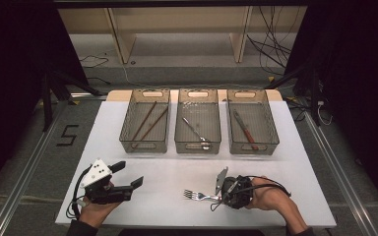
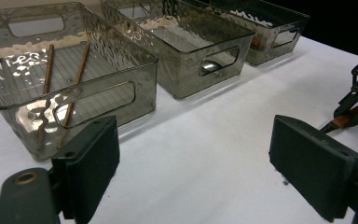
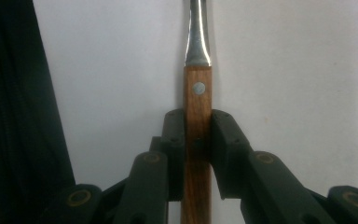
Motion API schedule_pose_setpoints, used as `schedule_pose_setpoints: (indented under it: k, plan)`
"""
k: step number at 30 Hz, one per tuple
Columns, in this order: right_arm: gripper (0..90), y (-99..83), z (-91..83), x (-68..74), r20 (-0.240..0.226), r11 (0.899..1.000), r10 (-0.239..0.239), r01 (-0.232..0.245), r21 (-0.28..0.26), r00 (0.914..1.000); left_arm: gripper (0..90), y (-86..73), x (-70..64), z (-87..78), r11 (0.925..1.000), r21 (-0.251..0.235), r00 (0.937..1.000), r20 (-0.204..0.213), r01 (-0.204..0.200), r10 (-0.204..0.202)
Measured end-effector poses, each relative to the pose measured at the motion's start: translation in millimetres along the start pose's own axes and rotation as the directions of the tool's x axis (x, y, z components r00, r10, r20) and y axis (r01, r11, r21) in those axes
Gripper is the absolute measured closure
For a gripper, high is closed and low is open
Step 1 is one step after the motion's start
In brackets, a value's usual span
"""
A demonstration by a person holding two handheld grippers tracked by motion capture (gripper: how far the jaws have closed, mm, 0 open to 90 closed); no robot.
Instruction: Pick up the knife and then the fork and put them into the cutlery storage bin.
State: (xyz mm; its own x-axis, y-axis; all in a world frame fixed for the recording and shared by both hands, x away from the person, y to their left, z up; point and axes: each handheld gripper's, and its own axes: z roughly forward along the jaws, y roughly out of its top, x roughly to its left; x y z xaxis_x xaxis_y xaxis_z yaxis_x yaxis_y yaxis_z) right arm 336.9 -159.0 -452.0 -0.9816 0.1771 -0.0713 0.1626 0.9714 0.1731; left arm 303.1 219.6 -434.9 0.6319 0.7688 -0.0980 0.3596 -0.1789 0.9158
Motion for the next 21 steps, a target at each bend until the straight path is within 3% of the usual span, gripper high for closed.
schedule_pose_setpoints:
  k: [8,12,15,19,21]
  plan:
    - [77.0,-3.0,-10.3,-4.8,0.015,0.997,0.017,-0.015,-0.082,0.9998,15.8,0.0,0.2,-0.3,1.0,0.0,1.0,0.0,-0.001,0.001]
    - [77.0,-5.7,-17.0,-8.5,0.001,0.987,0.077,-0.076,-0.143,0.997,15.8,0.1,0.0,-0.5,1.0,-0.001,1.0,-0.001,0.0,0.0]
    - [77.0,-8.8,-24.5,-13.6,-0.002,0.97,0.125,-0.122,-0.208,0.9922,15.8,0.0,0.3,-0.4,1.0,-0.002,1.0,-0.001,0.0,0.0]
    - [76.9,-11.9,-36.8,-19.5,-0.008,0.939,0.223,-0.217,-0.268,0.9747,15.8,0.1,-0.1,-0.4,1.0,-0.001,1.0,-0.002,-0.001,0.001]
    - [76.9,-14.2,-41.7,-24.0,-0.003,0.924,0.253,-0.242,-0.296,0.9676,15.8,0.1,0.1,-0.3,1.0,-0.002,1.0,-0.002,0.0,0.0]
